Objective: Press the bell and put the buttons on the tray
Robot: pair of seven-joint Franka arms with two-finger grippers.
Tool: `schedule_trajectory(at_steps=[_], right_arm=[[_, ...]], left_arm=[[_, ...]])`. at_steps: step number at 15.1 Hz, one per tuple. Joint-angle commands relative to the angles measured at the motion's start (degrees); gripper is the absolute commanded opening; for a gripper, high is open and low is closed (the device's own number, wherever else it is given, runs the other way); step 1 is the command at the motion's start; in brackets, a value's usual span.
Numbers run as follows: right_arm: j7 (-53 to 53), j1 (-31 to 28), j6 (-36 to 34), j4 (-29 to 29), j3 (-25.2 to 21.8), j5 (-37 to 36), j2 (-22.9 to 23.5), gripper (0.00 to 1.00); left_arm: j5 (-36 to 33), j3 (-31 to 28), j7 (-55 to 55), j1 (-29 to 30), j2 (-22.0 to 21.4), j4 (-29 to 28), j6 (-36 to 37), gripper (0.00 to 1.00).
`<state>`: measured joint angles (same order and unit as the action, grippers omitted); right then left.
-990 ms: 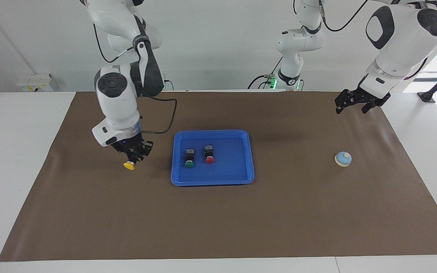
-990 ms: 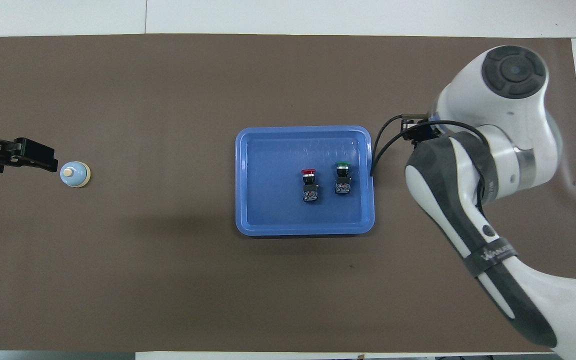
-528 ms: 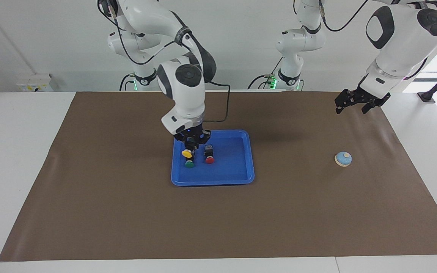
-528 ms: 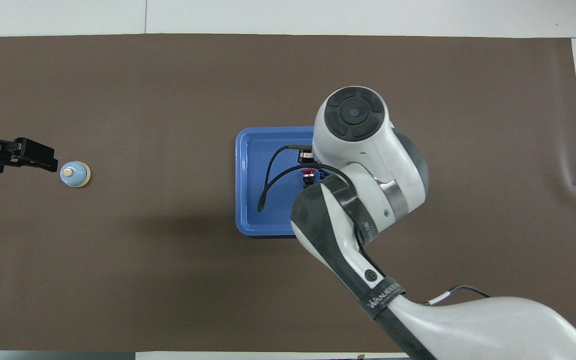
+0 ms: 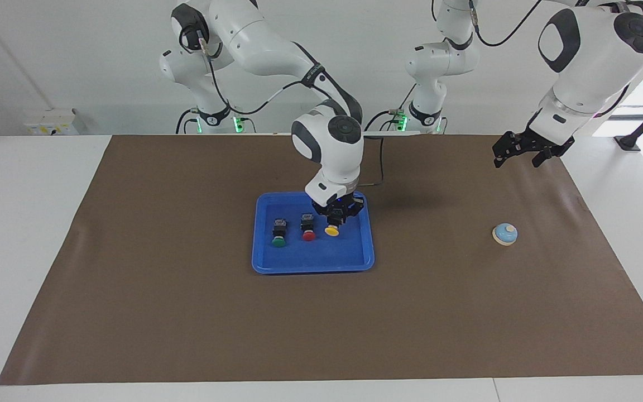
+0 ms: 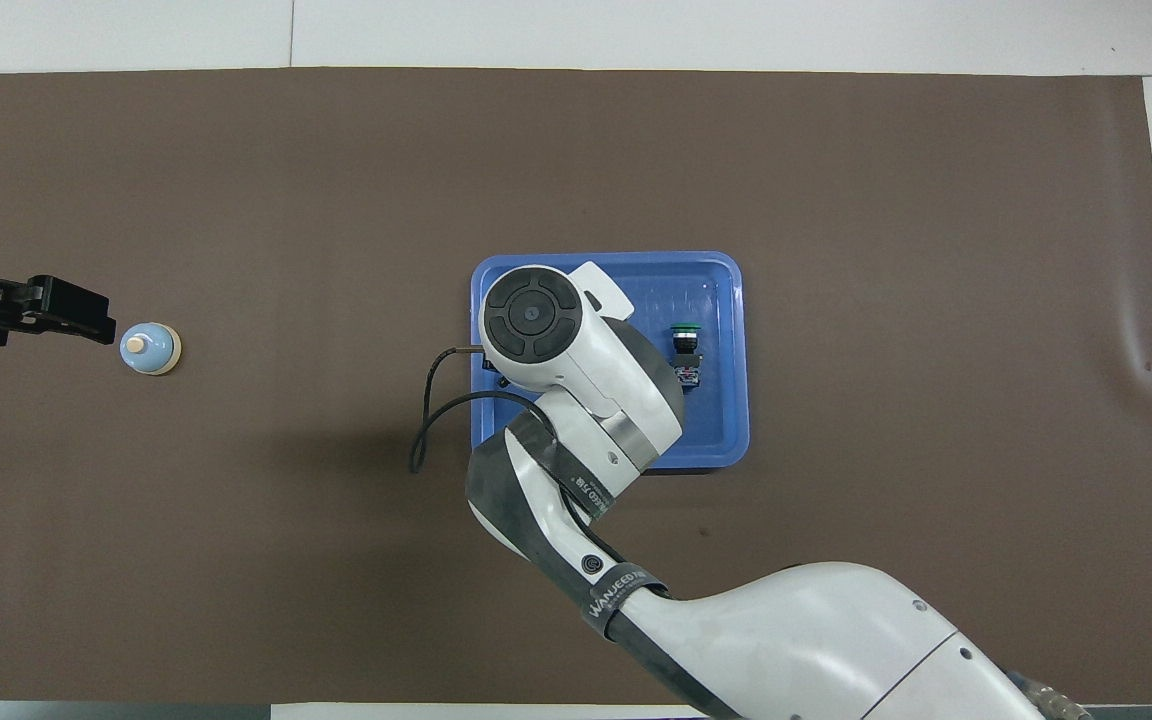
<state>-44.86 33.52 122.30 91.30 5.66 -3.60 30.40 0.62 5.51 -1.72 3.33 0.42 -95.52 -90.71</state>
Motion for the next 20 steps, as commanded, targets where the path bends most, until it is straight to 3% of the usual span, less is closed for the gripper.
schedule_trajectory(at_steps=[1,5,6,7,11,13,20], right_arm=[[1.1,0.1,6.5,6.6,-0.1,0.9,-2.2,0.0],[0.1,1.3,6.5,7.1,-0.1,1.0,-2.5,0.0],[-0.6,1.4,6.1,7.1,-0.1,1.0,-2.5,0.81],[-1.9,1.7,5.3,6.7,-0.1,1.1,-2.6,1.0],[-4.2,-0.4,-1.9,3.5,-0.4,1.1,-4.9,1.0],[-3.2,-5.3,-5.8,3.1,-0.2,1.1,-8.5,1.0],[23.2,-23.2,-17.0,3.1,-0.3,1.1,-18.3,1.0]], left_arm=[[0.0,-0.2,0.5,-0.1,-0.6,0.0,0.6,1.0],[0.0,-0.2,0.5,-0.1,-0.6,0.1,0.6,1.0],[0.0,-0.2,0.5,-0.1,-0.6,0.1,0.6,1.0],[0.0,-0.2,0.5,-0.1,-0.6,0.1,0.6,1.0],[0.0,-0.2,0.5,-0.1,-0.6,0.0,0.6,1.0],[0.0,-0.2,0.5,-0.1,-0.6,0.1,0.6,1.0],[0.0,-0.2,0.5,-0.1,-0.6,0.1,0.6,1.0]])
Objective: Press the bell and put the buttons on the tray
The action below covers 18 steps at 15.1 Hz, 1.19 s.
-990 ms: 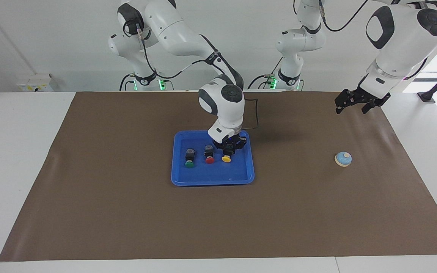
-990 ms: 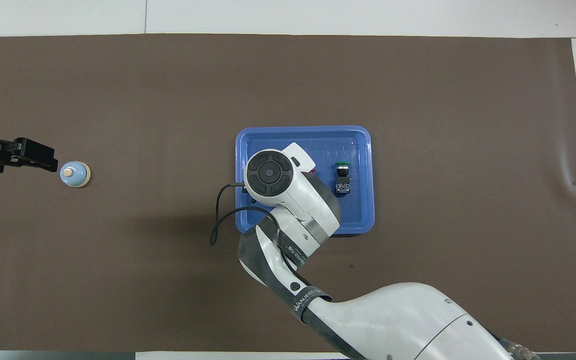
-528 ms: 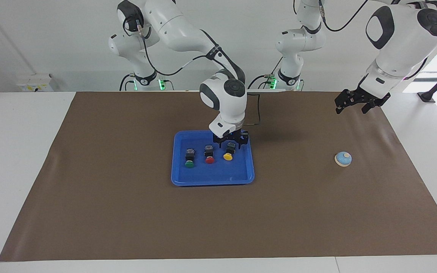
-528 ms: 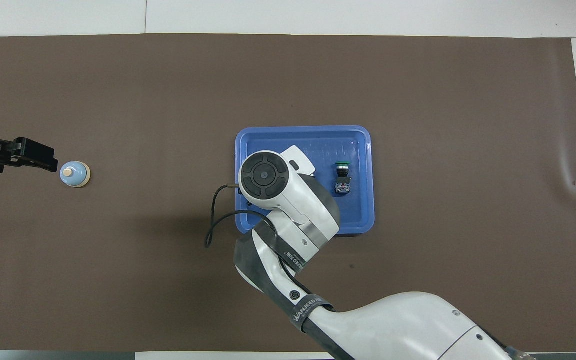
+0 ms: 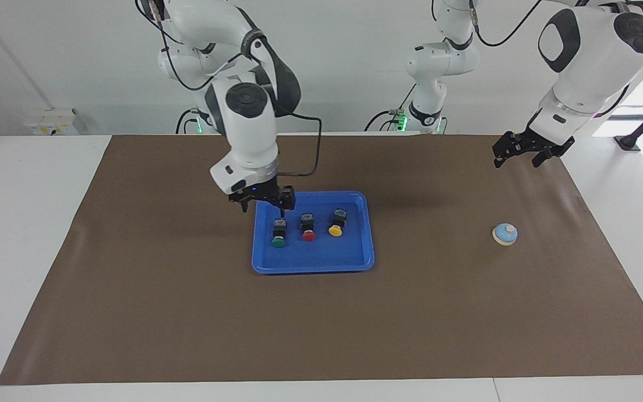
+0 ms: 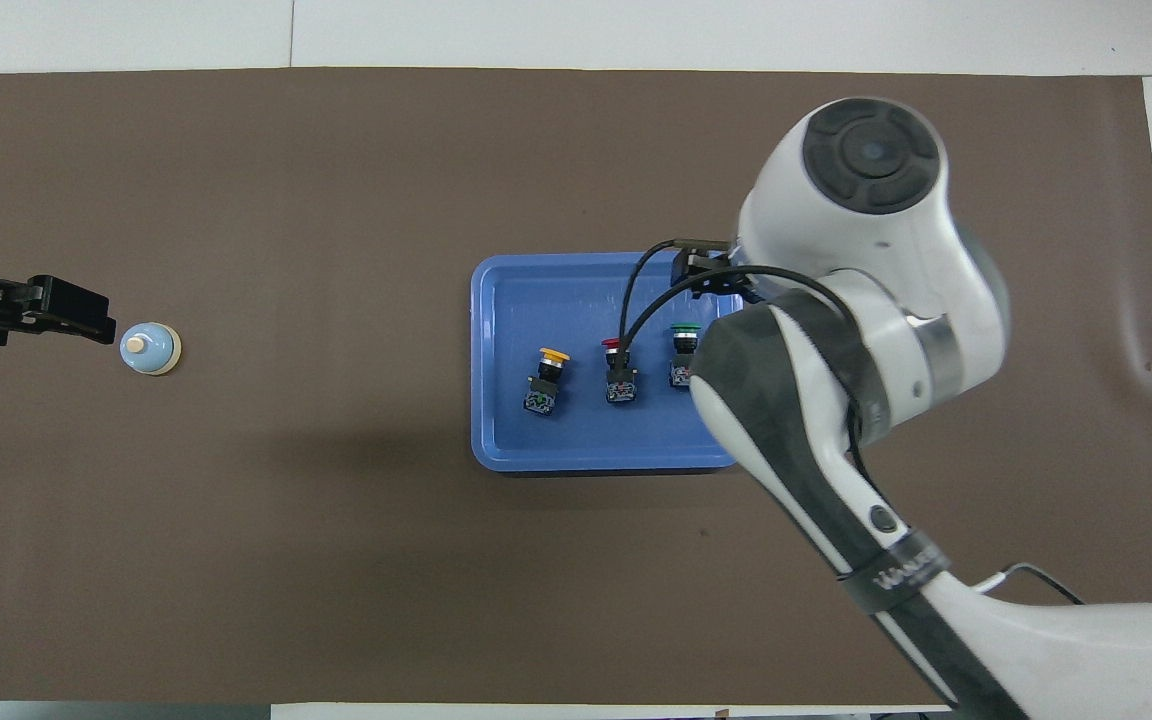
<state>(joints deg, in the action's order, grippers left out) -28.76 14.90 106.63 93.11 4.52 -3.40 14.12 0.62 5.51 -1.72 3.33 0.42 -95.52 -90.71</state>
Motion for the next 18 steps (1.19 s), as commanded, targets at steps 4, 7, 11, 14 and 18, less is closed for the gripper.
schedule_trajectory(at_steps=[4,7,11,14,18], right_arm=[[21.4,-13.0,-6.0,1.4,0.9,0.9,-6.5,1.0],[25.9,-15.3,-12.0,1.5,0.6,1.0,-12.1,1.0],[26.6,-17.1,-21.4,0.7,0.6,0.9,-18.0,1.0],[26.7,-17.0,-24.8,-1.2,0.5,0.9,-18.0,1.0],[26.9,-19.0,-24.3,-2.0,0.1,5.7,-17.2,1.0]], left_arm=[[0.0,-0.2,0.5,-0.1,-0.6,0.1,0.6,1.0],[0.0,-0.2,0.5,-0.1,-0.6,0.1,0.6,1.0],[0.0,-0.2,0.5,-0.1,-0.6,0.1,0.6,1.0],[0.0,-0.2,0.5,-0.1,-0.6,0.0,0.6,1.0],[0.0,-0.2,0.5,-0.1,-0.6,0.1,0.6,1.0]])
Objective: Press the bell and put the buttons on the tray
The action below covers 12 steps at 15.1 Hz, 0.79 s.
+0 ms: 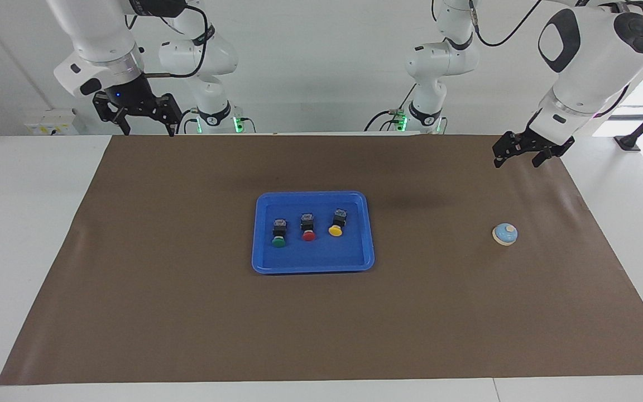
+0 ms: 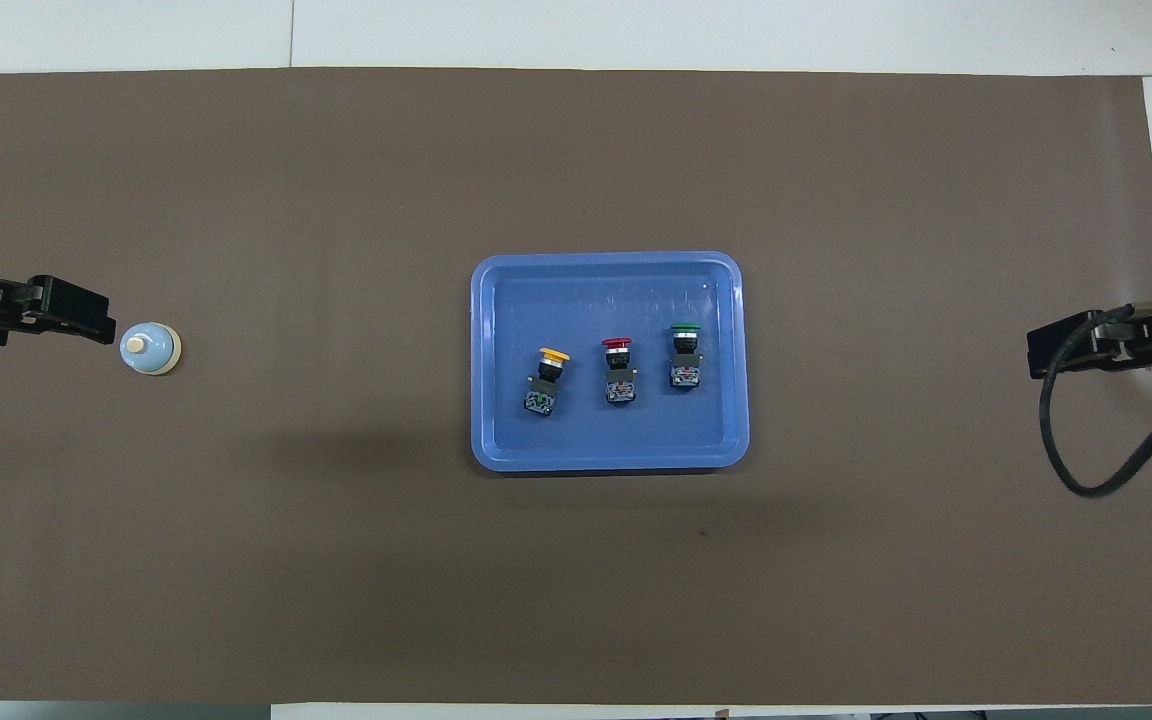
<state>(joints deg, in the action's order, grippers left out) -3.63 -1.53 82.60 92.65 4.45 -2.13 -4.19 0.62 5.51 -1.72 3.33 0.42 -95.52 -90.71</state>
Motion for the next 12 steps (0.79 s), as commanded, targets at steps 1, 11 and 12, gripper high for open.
schedule_trajectory(at_steps=[1,11,12], right_arm=[[1.8,-2.7,-0.2,-2.1,-0.5,5.3,1.3,1.0],[1.9,-1.9,0.0,-2.4,-0.4,1.9,1.3,1.0],[1.9,-1.9,0.1,-2.4,-0.4,1.9,1.3,1.0]], left_arm=[[0.0,-0.2,0.5,-0.1,-0.6,0.1,0.6,1.0],[0.0,-0.2,0.5,-0.1,-0.6,0.1,0.6,1.0],[0.0,-0.2,0.5,-0.1,-0.6,0.1,0.6,1.0]])
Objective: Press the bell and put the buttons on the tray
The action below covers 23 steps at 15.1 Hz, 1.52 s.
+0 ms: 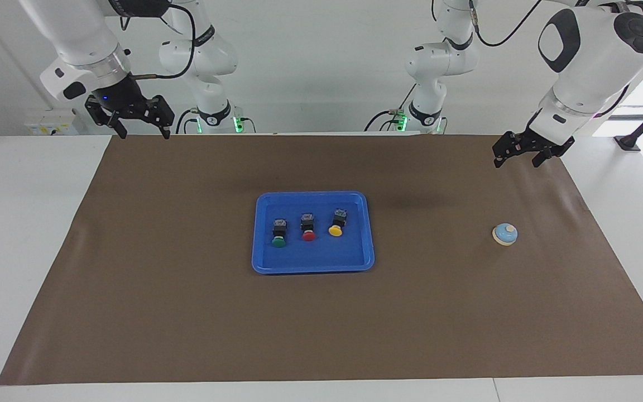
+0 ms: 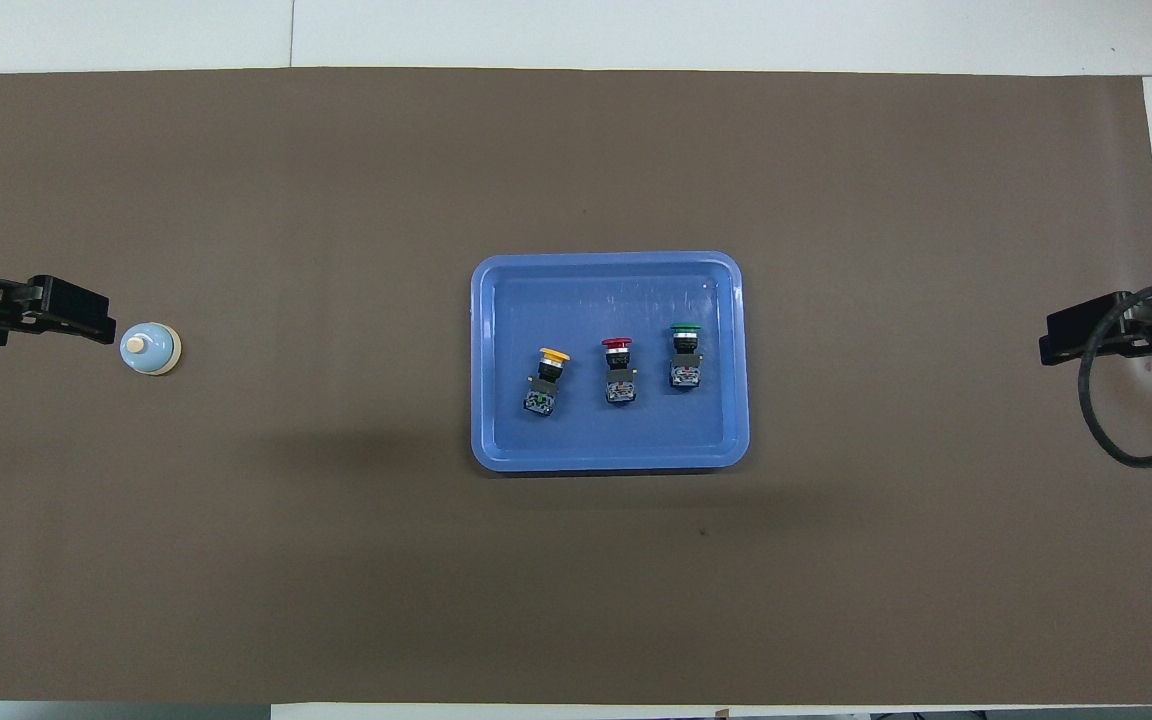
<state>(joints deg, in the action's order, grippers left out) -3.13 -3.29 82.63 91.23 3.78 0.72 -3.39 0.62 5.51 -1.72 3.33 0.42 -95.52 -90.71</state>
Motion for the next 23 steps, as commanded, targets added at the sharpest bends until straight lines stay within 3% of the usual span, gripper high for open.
schedule_trajectory(at_steps=[1,23], right_arm=[[1.4,-0.1,0.1,-1.0,0.3,-1.0,0.5,1.0],[1.2,-0.8,-1.0,0.4,0.3,-0.9,-0.3,1.0]], left_arm=[[0.0,-0.2,0.5,-0.1,-0.6,0.0,0.6,1.0],[0.0,-0.2,0.8,-0.3,-0.6,-0.1,-2.4,1.0]])
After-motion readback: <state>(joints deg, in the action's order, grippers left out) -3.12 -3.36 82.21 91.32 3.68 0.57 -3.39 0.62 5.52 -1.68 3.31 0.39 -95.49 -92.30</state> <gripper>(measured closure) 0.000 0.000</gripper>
